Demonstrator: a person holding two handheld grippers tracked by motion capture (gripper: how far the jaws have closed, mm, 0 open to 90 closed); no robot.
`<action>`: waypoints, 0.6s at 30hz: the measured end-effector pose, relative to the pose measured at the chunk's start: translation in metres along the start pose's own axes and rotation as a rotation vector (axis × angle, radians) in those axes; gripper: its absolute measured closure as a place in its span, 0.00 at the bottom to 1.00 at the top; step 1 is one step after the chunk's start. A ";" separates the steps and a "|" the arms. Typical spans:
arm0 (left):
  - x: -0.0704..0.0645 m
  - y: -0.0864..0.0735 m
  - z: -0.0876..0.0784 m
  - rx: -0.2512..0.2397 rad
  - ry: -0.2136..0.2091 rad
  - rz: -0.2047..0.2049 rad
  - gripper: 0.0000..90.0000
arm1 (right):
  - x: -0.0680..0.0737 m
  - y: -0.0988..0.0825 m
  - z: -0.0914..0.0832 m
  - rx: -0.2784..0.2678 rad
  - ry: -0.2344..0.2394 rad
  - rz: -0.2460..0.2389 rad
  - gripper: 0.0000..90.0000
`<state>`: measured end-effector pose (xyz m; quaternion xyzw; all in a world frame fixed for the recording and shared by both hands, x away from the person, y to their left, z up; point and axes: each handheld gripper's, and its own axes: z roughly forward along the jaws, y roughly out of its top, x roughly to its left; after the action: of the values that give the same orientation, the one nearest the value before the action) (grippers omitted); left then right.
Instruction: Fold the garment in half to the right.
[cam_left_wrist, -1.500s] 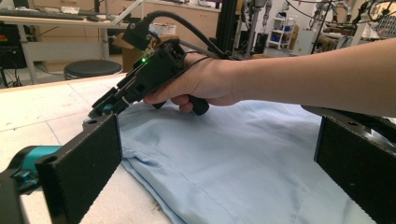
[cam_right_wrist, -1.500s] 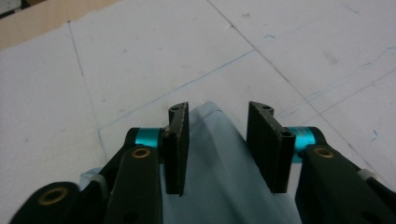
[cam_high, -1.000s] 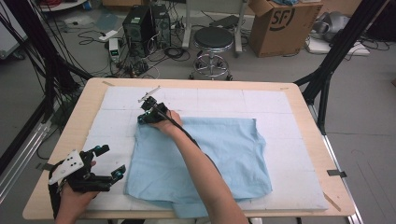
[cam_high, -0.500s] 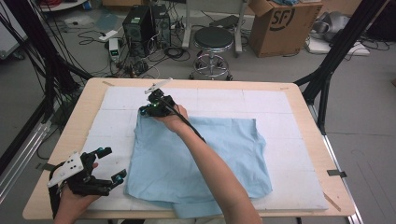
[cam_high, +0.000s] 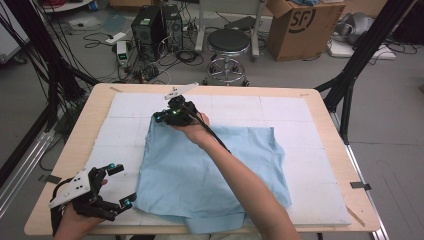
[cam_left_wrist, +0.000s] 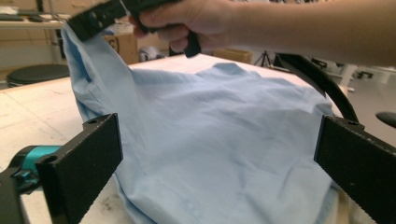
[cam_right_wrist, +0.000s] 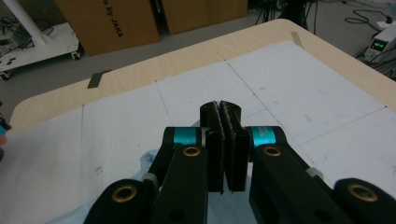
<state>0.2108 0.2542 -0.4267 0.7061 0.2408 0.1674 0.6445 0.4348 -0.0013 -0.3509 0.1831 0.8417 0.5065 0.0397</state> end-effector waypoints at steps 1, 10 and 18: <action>-0.001 0.000 0.001 0.011 -0.007 0.004 0.03 | 0.000 0.000 -0.001 0.001 0.002 -0.004 0.98; -0.011 -0.005 0.007 0.102 -0.068 0.067 0.11 | 0.001 0.002 -0.006 0.001 0.008 -0.013 0.98; -0.010 -0.015 0.005 0.186 -0.115 0.074 0.18 | 0.004 0.002 -0.003 0.011 0.023 -0.028 0.98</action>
<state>0.2033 0.2450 -0.4418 0.7797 0.1918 0.1273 0.5823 0.4311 -0.0016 -0.3474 0.1659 0.8472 0.5034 0.0360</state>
